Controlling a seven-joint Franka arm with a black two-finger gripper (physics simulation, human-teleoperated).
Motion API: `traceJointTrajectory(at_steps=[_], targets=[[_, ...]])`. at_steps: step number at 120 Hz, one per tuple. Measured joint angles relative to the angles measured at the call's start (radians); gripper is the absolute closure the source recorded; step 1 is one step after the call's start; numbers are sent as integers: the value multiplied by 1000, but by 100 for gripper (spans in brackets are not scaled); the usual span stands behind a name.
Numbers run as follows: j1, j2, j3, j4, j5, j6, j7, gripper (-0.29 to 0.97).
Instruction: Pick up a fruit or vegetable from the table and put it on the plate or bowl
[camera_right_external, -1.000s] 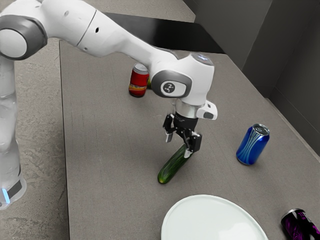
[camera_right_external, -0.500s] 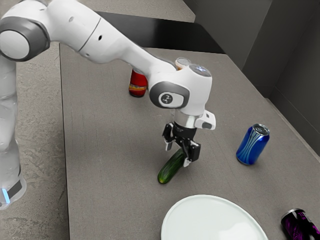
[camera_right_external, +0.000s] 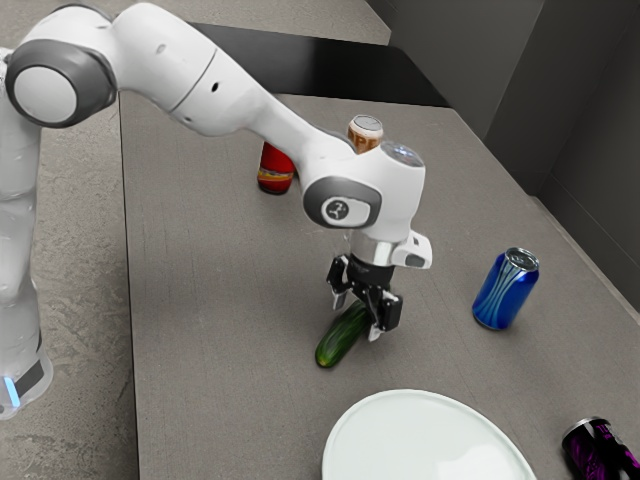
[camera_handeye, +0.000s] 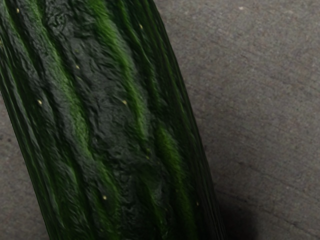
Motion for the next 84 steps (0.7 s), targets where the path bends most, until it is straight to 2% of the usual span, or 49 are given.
traceJointTrajectory(at_steps=[18,29,49,64,74,84], targets=[[1,7,2,5,4,5,-1,31],[1,7,3,5,17,7,-2,43],[3,-31,2,4,39,0,-4,46],[21,-143,-25,-4,54,-37,-3,47],[35,-218,-63,-43,59,-60,2,48],[10,-256,-118,-53,59,-82,10,48]])
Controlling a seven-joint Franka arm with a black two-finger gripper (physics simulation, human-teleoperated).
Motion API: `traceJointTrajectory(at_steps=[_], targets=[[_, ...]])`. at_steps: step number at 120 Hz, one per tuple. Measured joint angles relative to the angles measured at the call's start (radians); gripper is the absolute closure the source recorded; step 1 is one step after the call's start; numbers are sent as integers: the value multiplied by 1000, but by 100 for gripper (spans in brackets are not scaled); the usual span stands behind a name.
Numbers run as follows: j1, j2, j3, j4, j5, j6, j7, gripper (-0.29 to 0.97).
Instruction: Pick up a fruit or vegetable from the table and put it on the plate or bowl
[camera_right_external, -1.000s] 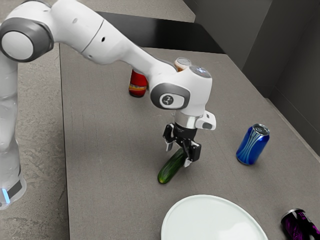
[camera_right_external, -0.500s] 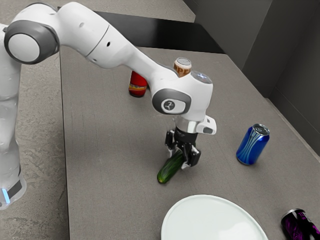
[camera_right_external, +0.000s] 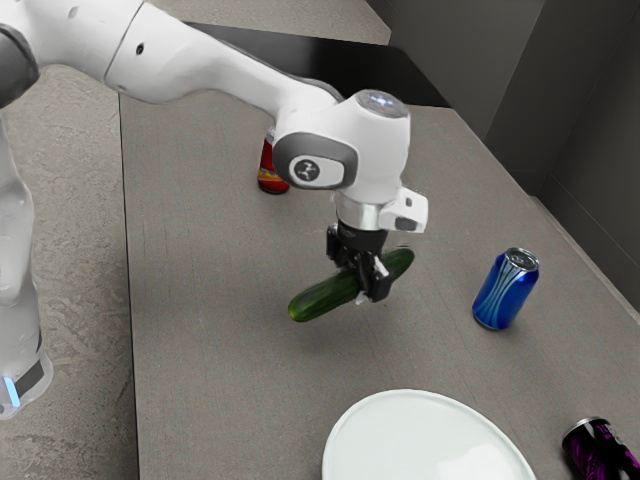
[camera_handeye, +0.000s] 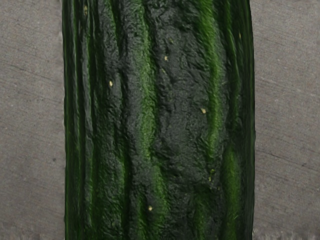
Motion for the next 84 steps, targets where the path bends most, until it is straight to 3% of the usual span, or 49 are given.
traceJointTrajectory(at_steps=[44,62,84], targets=[[-13,-11,-220,120,0,-110,26,48],[-14,14,-261,177,4,-148,32,48],[-31,139,-279,294,48,-190,39,50]])
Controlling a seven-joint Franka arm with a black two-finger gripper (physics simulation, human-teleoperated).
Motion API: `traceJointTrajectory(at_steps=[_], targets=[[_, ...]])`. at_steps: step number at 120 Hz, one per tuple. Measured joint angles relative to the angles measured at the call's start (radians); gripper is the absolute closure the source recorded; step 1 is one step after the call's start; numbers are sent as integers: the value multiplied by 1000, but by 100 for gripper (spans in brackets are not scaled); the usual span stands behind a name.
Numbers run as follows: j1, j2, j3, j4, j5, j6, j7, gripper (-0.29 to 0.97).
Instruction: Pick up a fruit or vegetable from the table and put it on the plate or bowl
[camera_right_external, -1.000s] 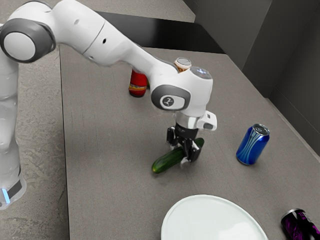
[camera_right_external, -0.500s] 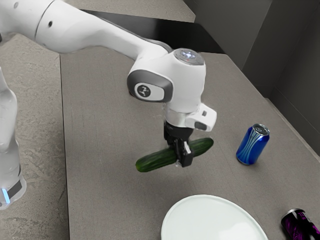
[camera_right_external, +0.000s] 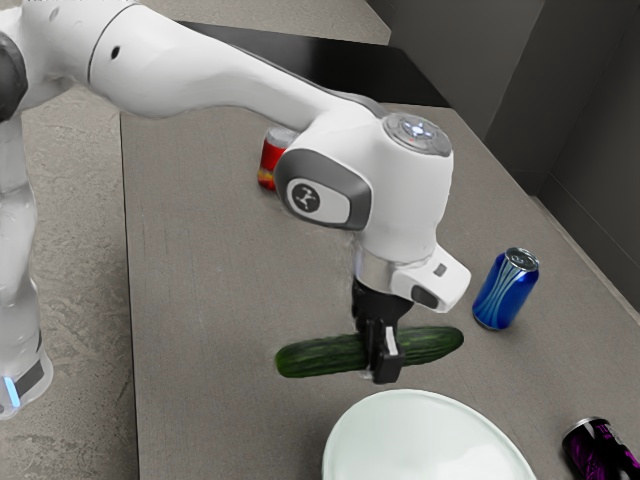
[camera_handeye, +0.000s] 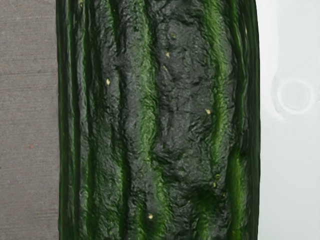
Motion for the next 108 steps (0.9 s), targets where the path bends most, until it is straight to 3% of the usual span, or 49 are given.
traceJointTrajectory(at_steps=[25,62,82,108], targets=[[-4,115,1,113,59,-42,5,50],[-72,142,6,131,104,-58,9,50],[-85,143,7,130,130,-55,12,17],[-87,142,7,129,139,-54,14,4]])
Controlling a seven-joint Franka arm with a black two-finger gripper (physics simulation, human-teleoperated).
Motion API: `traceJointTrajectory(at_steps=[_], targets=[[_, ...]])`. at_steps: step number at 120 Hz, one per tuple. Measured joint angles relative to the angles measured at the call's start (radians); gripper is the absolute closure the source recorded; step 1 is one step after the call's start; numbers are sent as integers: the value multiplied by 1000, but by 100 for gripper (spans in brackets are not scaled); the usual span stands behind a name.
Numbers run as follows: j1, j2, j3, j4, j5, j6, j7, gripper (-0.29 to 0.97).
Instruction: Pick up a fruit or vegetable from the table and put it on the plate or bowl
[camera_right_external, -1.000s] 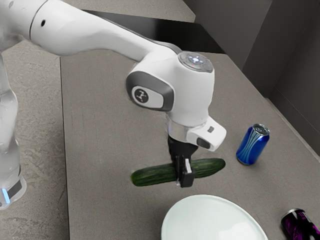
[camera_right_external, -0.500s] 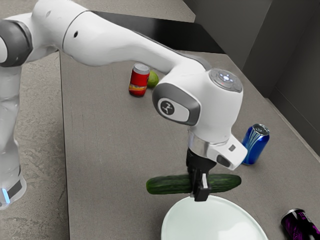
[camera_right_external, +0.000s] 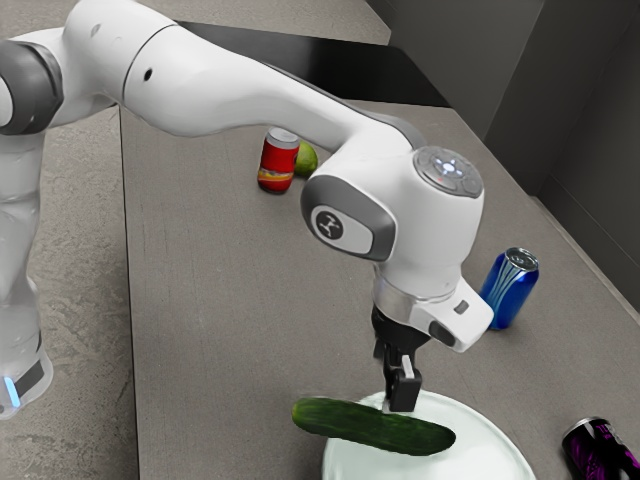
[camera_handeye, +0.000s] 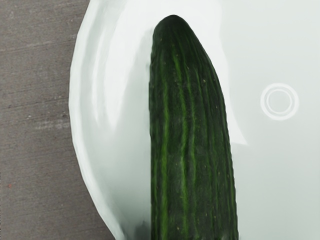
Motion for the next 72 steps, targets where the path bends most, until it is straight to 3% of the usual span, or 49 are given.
traceJointTrajectory(at_steps=[46,72], targets=[[16,-2,9,15,4,-2,5,0],[57,-32,357,297,-15,-151,91,0]])
